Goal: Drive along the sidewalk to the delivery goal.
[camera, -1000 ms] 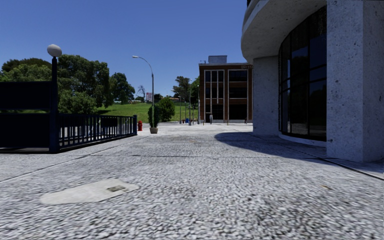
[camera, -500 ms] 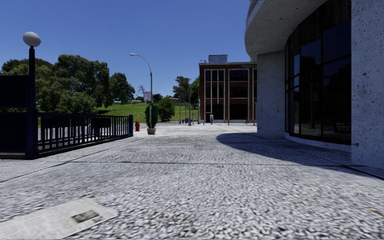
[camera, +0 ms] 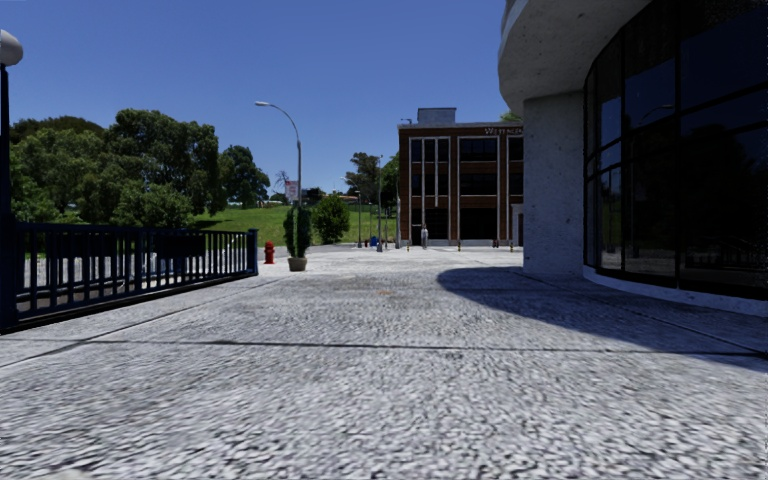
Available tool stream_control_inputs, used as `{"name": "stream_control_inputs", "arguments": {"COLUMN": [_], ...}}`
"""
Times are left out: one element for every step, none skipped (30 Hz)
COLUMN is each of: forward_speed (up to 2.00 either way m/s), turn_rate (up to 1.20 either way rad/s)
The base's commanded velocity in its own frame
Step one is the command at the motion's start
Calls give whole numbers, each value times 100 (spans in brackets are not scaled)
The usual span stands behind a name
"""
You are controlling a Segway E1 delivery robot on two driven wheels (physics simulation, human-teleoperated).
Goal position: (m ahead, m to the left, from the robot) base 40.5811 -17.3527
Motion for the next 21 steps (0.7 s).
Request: {"name": "stream_control_inputs", "arguments": {"forward_speed": [127,127,127,127,127,127,127,127,127,127,127,127,127,127,127,127,127,127,127,127,127], "turn_rate": [0,0,0,0,0,0,0,0,0,0,0,0,0,0,0,0,0,0,0,0,0]}}
